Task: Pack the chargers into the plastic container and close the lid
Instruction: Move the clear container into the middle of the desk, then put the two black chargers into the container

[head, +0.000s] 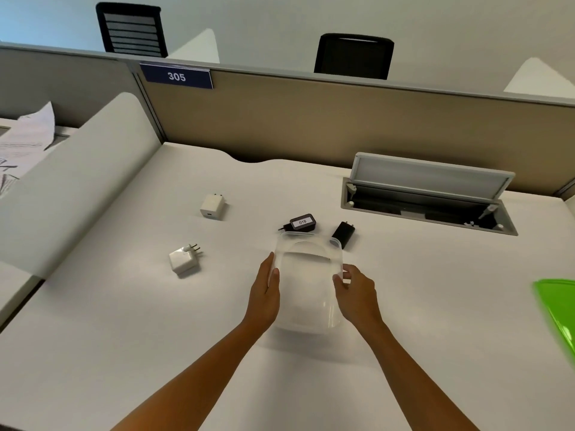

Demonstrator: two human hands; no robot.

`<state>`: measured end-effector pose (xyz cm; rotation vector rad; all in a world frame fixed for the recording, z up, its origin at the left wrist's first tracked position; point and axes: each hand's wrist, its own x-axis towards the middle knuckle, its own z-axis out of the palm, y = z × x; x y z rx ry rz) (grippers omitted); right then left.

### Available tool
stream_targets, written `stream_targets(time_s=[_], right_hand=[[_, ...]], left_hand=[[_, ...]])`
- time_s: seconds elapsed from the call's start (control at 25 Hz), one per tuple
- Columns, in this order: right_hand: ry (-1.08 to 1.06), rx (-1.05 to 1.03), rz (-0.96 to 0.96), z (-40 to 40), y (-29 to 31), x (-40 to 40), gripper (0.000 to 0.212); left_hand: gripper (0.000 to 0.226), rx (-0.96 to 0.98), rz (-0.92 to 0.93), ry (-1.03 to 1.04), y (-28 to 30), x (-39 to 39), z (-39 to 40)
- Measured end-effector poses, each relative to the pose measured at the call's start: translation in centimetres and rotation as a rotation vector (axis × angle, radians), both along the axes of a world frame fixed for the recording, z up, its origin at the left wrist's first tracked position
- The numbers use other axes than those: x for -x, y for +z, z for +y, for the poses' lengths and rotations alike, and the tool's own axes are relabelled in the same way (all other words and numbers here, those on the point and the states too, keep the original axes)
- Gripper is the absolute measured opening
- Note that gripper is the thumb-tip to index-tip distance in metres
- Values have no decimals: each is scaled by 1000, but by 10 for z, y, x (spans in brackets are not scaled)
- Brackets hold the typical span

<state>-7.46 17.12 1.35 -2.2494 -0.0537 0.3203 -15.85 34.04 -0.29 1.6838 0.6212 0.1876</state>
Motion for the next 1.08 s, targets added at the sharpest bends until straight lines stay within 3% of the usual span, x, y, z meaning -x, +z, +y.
stream_targets(time_s=[0.24, 0.44, 0.56, 0.68, 0.84, 1.08], right_hand=[[-149, -10, -15, -7, 20, -65, 51], [-159, 77, 117, 15, 9, -147, 64], [-227, 149, 244, 17, -6, -170, 91], [-248, 239, 293, 16, -16, -175, 104], [-159, 387, 225, 25, -28, -175, 83], [-116, 275, 172, 23, -14, -177, 59]], left_hand=[[48, -55, -7, 56, -17, 6, 23], [48, -585, 152, -96, -55, 41, 62], [52, -765, 139, -201, -68, 49, 65], [55, -884, 165, -246, -78, 56, 56], [56, -925, 186, -215, -82, 62, 56], [56, -921, 198, -190, -85, 62, 66]])
